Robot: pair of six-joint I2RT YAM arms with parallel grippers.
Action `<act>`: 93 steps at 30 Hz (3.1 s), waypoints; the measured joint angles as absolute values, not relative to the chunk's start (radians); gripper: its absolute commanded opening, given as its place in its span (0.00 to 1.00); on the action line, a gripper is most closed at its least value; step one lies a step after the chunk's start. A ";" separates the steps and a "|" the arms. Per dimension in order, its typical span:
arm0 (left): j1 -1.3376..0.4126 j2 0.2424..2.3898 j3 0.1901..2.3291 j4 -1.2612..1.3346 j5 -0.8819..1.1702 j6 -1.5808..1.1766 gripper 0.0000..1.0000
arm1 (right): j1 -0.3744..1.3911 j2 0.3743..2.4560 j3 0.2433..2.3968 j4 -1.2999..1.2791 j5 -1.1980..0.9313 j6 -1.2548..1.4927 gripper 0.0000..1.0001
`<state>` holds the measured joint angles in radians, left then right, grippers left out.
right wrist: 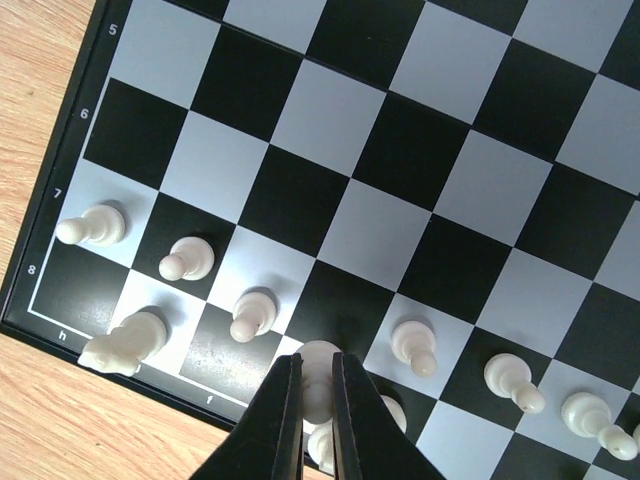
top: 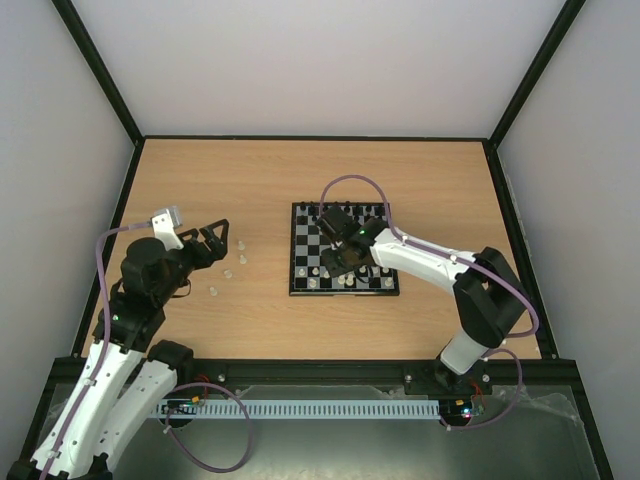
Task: Set up the chess pieces on the board
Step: Place the chess piece on the chessboard, then adjust the chess piece on the chessboard, then pick up the chess piece at the center of the board.
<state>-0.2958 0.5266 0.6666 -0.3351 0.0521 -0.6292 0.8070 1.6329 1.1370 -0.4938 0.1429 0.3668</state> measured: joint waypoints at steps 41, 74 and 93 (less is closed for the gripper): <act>-0.296 0.531 0.666 -0.335 0.052 -0.632 1.00 | 0.807 1.716 1.113 -0.450 0.131 0.363 0.27; -0.296 0.561 0.666 -0.326 0.054 -0.632 0.99 | 0.807 1.559 1.032 -0.474 0.096 0.376 0.29; -0.296 0.555 0.654 -0.325 0.048 -0.636 1.00 | 0.814 1.533 1.119 -0.480 0.113 0.388 0.32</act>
<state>-0.2958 0.5552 0.6537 -0.3248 0.0479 -0.6357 0.8139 1.5330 1.1187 -0.4805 0.1127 0.3878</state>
